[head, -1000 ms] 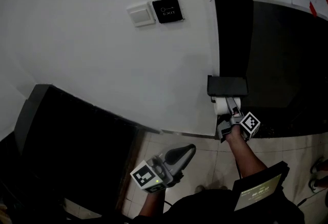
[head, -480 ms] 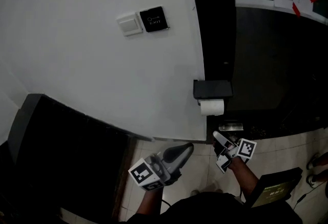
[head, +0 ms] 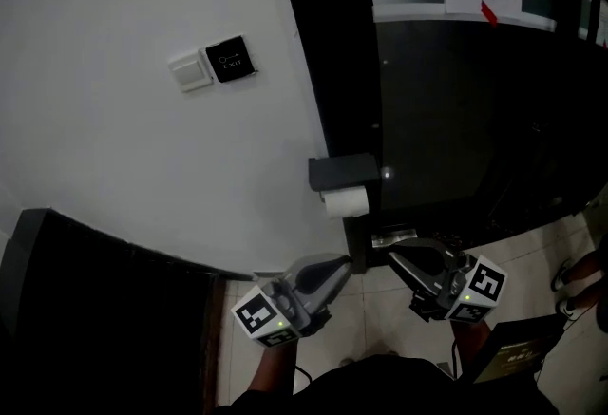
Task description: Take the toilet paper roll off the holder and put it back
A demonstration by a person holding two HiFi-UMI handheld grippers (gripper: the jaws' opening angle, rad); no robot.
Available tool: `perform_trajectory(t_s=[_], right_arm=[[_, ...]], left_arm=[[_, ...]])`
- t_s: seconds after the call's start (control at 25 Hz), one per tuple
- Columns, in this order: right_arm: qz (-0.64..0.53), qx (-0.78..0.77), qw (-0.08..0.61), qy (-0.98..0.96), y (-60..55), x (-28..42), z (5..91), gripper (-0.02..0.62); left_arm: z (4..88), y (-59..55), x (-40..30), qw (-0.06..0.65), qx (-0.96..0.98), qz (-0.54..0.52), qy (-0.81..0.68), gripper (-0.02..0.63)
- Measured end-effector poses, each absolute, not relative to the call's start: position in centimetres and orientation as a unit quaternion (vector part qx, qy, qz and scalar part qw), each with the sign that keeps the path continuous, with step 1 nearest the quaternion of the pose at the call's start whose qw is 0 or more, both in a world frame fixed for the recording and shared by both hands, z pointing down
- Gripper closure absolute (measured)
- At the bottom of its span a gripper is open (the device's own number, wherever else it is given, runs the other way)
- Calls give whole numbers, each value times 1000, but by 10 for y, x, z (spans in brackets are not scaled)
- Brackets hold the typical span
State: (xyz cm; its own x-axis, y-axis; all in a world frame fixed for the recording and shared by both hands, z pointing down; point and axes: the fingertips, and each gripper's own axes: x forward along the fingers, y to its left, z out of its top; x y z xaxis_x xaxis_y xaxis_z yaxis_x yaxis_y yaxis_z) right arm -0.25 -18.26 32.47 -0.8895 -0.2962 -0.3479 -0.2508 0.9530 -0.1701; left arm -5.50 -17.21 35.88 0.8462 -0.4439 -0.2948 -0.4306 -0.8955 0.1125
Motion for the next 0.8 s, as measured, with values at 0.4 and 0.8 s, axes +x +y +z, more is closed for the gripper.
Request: perform_trajectory(t_s=[0.4, 0.8], right_arm=[[-11, -188, 195, 963, -176, 24, 311, 594], [-2, -173, 182, 968, -173, 13, 304, 594]], left_arm=[[359, -168, -46, 8, 961, -165, -223, 607], [346, -158, -53, 8, 956, -176, -235, 607]])
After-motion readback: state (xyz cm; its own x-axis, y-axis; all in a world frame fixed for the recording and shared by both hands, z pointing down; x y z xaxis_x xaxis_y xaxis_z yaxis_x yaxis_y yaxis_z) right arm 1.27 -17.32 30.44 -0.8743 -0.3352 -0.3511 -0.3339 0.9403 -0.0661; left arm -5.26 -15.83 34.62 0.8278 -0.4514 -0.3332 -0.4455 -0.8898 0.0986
